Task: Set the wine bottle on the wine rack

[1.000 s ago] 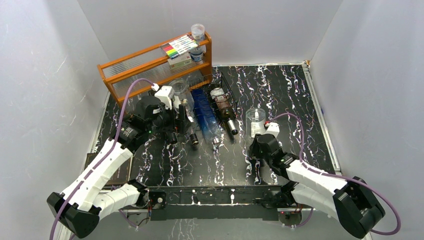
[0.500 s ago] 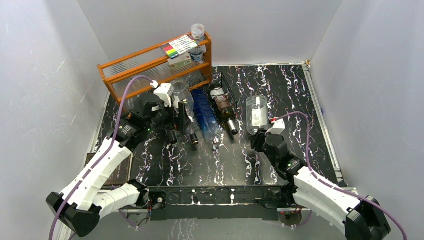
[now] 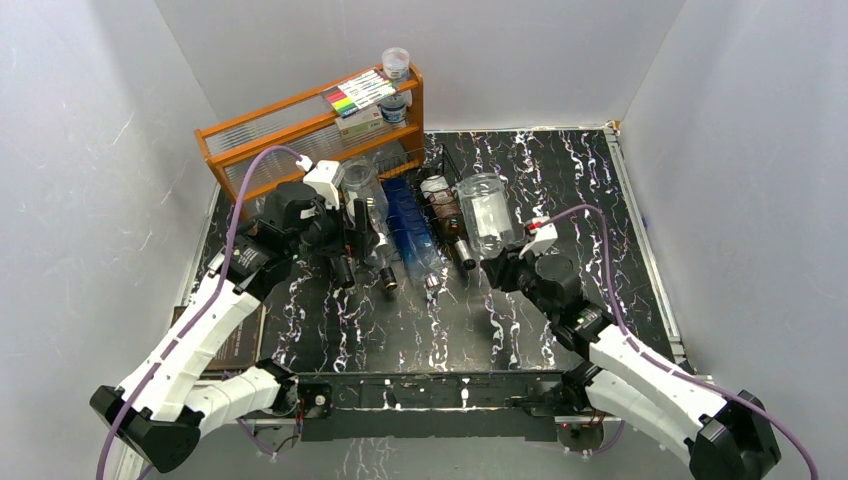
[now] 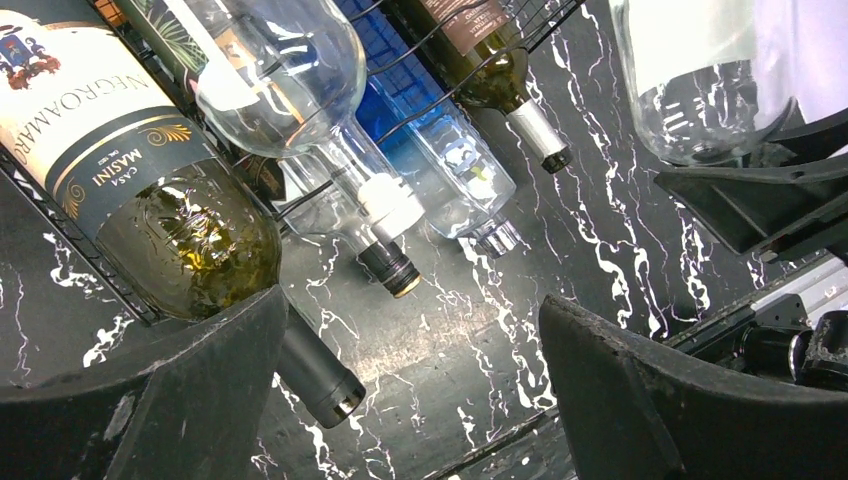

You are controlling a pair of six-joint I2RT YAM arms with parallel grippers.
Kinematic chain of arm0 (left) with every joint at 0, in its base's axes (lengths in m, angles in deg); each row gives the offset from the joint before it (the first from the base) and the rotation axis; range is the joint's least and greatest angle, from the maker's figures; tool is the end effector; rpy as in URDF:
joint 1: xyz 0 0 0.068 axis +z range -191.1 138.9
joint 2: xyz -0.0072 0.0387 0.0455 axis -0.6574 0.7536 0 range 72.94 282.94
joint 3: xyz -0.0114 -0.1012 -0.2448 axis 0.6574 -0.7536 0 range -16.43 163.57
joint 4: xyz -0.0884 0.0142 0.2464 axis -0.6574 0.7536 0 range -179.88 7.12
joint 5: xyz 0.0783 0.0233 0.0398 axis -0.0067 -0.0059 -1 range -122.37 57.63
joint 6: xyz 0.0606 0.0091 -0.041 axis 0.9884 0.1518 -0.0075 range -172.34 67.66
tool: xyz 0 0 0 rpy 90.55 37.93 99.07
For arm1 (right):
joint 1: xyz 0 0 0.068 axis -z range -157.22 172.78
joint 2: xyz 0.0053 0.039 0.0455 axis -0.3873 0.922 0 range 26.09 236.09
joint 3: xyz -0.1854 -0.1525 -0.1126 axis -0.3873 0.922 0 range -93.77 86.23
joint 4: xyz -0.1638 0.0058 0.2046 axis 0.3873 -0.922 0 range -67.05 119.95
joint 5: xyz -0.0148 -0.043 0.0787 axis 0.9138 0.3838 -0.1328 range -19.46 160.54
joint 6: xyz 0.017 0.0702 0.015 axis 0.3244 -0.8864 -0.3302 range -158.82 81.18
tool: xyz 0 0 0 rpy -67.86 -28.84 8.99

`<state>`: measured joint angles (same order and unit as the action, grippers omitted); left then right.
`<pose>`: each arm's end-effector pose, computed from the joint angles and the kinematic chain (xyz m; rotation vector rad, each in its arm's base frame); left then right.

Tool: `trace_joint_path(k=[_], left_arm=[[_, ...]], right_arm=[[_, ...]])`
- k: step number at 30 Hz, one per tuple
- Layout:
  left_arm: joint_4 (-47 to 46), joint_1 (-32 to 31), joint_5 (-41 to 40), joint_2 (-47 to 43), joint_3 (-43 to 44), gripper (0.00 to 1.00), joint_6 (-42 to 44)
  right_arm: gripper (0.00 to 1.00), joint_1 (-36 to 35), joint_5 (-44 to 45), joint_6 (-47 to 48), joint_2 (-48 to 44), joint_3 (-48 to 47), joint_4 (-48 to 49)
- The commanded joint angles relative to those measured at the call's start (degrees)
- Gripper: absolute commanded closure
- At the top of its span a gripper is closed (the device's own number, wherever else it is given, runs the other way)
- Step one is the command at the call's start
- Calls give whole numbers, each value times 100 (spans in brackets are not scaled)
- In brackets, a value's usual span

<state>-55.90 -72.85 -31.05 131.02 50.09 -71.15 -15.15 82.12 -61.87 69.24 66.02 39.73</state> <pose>0.2043 -0.1281 0.3677 0.2477 2.0506 -0.5776 0.1762 0.1216 0.2174 -0.0911 1.8310 0.5759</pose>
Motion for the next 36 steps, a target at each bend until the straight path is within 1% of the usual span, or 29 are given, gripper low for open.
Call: trace_joint_path(k=[1,8,13,21,24,28,36], left_arm=[[156,-26,-134,-53,262,4,59],[241,-25,-206,-88,299,4,74],[275,-31,-282,-165,282,4,78],[396,-28,-495,-343,333,3,105],[428,-30,-549,-422,342,3,113],[476,-28,-599,-504,353,3,137],[518,-29,-688,-601,274,2,182]], right_arm=[[100,1,-420,59,69,-899,2338],[100,0,-872,-73,1074,-1360,2895],[100,-12,-1117,-349,1836,-1847,3360],[100,-138,-1078,-726,2997,-2581,3438],[100,-201,-956,-832,3309,-2856,3246],[100,-234,-1049,-902,3649,-3256,2870],[100,-551,-904,-967,4270,-3959,2063]])
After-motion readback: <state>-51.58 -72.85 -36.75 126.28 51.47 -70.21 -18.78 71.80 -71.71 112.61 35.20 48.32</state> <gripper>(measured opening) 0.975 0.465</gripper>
